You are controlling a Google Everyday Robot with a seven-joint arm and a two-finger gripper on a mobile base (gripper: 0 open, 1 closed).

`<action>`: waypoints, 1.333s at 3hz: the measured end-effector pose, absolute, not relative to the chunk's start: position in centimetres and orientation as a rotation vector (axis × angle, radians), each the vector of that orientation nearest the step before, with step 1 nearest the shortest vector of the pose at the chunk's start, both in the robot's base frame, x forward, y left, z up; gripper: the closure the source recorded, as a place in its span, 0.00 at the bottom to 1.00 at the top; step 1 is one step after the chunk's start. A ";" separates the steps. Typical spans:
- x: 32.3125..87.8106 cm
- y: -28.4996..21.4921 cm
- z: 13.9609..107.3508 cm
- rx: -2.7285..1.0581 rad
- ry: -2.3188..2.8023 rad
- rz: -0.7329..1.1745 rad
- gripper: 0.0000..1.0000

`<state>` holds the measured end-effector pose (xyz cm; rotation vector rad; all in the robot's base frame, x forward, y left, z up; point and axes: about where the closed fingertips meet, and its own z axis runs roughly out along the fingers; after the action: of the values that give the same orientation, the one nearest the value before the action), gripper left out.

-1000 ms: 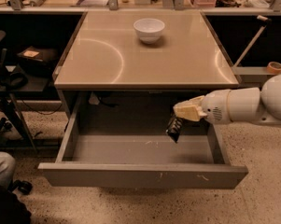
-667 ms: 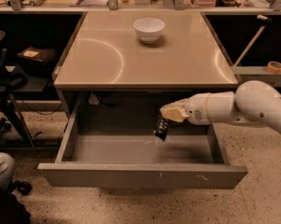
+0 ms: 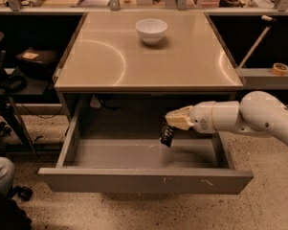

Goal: Place rxbar chocolate into top drawer

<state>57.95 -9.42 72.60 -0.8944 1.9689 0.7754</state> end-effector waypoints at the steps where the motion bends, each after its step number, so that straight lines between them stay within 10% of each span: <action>1: 55.6 -12.0 73.8 -0.957 1.966 0.722 1.00; 4: 53.5 -12.5 73.0 -1.268 2.053 0.598 1.00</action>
Offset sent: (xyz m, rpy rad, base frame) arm -0.0503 -0.0431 0.0322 -0.3373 -0.0394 0.1976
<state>53.46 -12.53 73.02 -1.2676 2.0528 0.5981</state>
